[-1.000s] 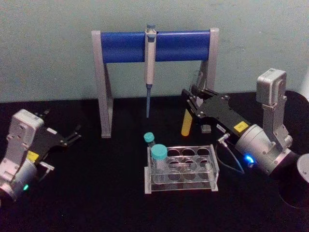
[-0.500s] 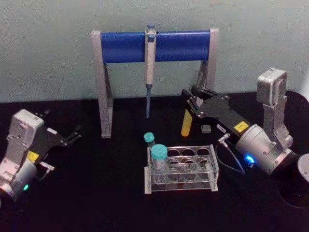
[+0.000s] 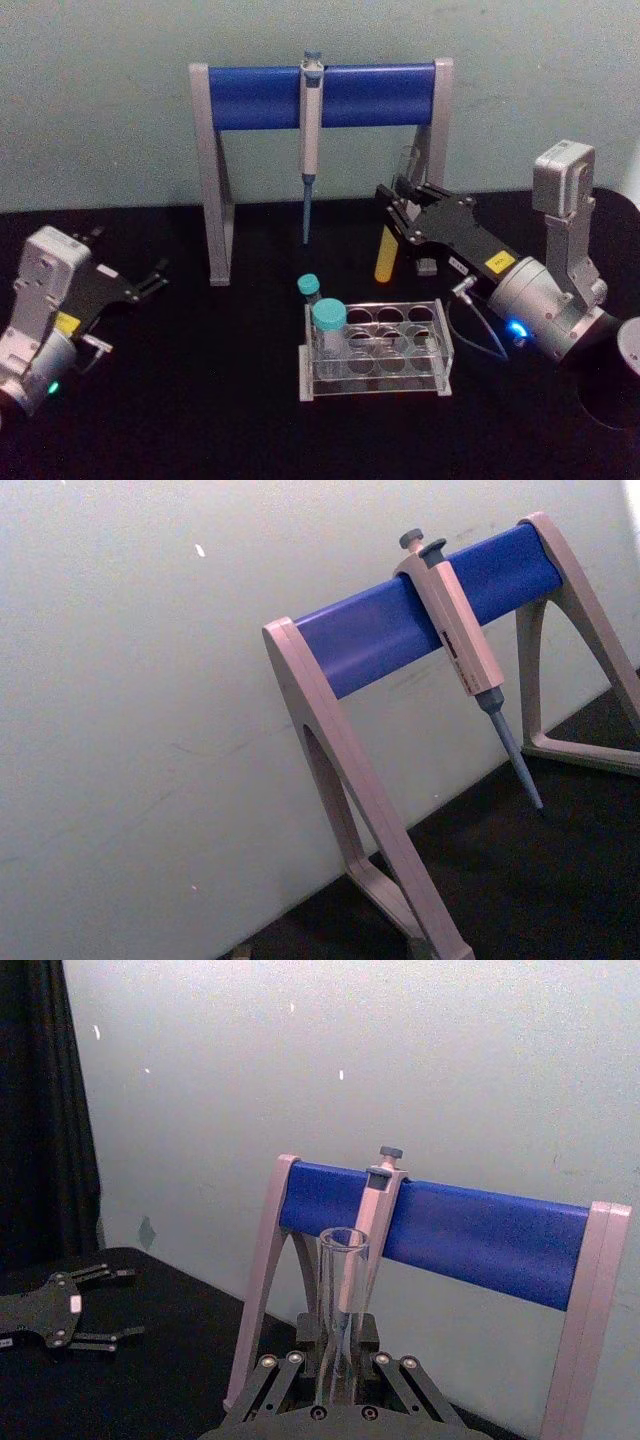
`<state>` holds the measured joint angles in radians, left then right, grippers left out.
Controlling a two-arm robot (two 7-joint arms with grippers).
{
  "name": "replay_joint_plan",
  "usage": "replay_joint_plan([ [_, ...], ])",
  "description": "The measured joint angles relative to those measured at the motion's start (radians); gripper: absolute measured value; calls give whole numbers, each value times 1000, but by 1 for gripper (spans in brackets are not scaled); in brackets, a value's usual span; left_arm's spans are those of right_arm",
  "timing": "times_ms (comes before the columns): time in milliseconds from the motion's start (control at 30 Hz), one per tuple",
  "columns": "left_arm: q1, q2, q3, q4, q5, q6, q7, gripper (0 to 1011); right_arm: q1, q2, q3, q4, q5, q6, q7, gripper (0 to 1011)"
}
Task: Pick up the test tube from the test tube rack, shake it, then place it back into the test tube rack.
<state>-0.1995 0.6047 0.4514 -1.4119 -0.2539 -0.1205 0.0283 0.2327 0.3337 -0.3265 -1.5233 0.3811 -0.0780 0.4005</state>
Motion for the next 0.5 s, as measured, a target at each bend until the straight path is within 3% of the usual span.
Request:
replay_joint_plan([
  [500,0,0,0,0,0,0,0,1001,-31,33,4,-42,35,2,43,233],
])
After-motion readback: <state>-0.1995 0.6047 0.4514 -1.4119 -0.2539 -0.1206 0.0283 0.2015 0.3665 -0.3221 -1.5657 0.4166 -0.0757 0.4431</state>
